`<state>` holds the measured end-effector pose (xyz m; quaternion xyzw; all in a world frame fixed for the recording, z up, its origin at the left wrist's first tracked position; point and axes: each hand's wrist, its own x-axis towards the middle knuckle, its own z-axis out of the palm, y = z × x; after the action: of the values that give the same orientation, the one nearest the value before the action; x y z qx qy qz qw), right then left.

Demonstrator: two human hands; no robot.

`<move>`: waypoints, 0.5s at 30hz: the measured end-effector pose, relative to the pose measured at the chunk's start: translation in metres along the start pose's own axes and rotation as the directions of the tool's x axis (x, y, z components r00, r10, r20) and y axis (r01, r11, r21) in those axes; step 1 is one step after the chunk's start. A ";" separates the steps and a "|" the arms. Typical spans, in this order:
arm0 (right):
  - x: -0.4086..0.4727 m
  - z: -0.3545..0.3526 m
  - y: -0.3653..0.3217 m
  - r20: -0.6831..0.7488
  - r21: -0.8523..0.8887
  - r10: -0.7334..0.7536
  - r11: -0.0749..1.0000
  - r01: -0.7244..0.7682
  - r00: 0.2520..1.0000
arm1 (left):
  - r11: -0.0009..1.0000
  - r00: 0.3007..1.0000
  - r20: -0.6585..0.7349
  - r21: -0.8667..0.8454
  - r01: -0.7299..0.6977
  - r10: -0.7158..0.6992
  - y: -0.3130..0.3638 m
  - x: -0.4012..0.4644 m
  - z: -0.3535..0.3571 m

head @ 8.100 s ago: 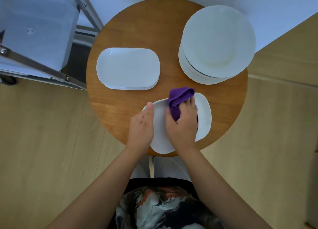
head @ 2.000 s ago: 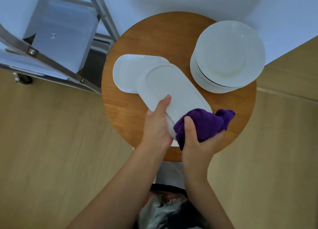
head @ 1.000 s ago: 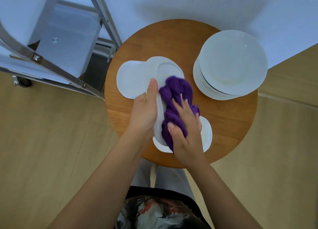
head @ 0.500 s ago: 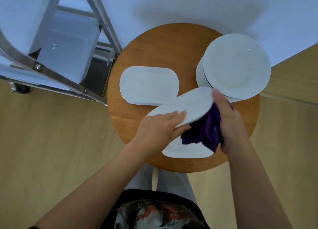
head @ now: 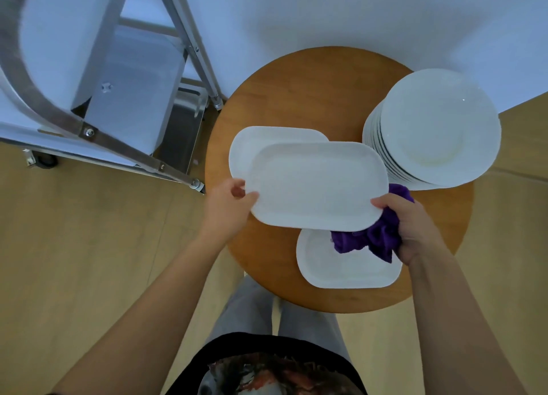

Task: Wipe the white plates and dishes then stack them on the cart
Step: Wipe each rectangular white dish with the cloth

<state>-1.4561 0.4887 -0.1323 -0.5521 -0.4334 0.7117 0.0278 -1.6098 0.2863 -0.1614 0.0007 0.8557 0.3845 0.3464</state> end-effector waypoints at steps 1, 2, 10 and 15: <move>0.003 0.005 0.001 0.007 0.002 0.001 1.000 -0.001 1.000 | 0.983 0.995 0.073 -0.163 0.085 -0.074 -0.004 0.005 -0.002; 0.007 0.010 0.002 0.011 0.006 0.002 1.000 -0.002 1.000 | 0.960 0.990 0.103 -0.253 0.122 -0.098 -0.007 0.010 -0.004; 0.040 0.049 0.013 -0.211 -0.306 -0.122 0.950 0.052 0.970 | 0.986 0.994 -0.071 -0.150 0.070 -0.081 -0.015 0.057 -0.014; 0.048 0.061 0.015 -0.252 -0.348 -0.154 0.936 0.059 0.955 | 1.000 0.994 -0.103 0.003 0.022 -0.021 -0.019 0.077 -0.013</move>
<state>-1.5176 0.4681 -0.1781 -0.6179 -0.5699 0.5407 0.0318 -1.6717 0.2851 -0.2133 -0.0278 0.8732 0.3785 0.3058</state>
